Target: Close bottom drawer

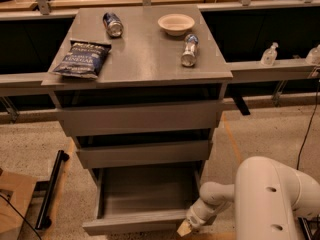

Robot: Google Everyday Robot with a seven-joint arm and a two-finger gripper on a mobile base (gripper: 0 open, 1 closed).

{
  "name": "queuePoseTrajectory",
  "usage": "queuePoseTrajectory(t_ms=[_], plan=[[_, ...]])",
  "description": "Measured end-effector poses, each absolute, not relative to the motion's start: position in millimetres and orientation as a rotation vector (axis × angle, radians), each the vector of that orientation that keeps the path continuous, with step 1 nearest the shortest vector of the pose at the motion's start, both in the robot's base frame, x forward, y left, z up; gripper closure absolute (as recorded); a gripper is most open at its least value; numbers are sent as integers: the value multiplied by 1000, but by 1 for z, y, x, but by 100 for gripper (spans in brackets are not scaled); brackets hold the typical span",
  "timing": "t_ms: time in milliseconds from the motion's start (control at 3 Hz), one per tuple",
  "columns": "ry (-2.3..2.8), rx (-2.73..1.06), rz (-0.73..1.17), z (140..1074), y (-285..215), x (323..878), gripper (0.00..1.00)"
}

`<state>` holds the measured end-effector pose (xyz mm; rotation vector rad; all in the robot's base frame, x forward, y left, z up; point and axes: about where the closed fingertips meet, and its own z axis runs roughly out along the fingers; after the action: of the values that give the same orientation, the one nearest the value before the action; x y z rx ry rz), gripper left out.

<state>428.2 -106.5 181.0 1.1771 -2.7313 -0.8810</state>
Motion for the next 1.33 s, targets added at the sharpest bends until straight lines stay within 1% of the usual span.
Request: queuePoseTrajectory(t_ms=[333,667,1000,1333], plan=[[-2766,1146,-881,166,-106,432,100],[-2887,1156,-897,140,-102,464,100],[-2980,1235,-957,129,-94,509,100],[-2979,1235,-957,129,-94,509,100]])
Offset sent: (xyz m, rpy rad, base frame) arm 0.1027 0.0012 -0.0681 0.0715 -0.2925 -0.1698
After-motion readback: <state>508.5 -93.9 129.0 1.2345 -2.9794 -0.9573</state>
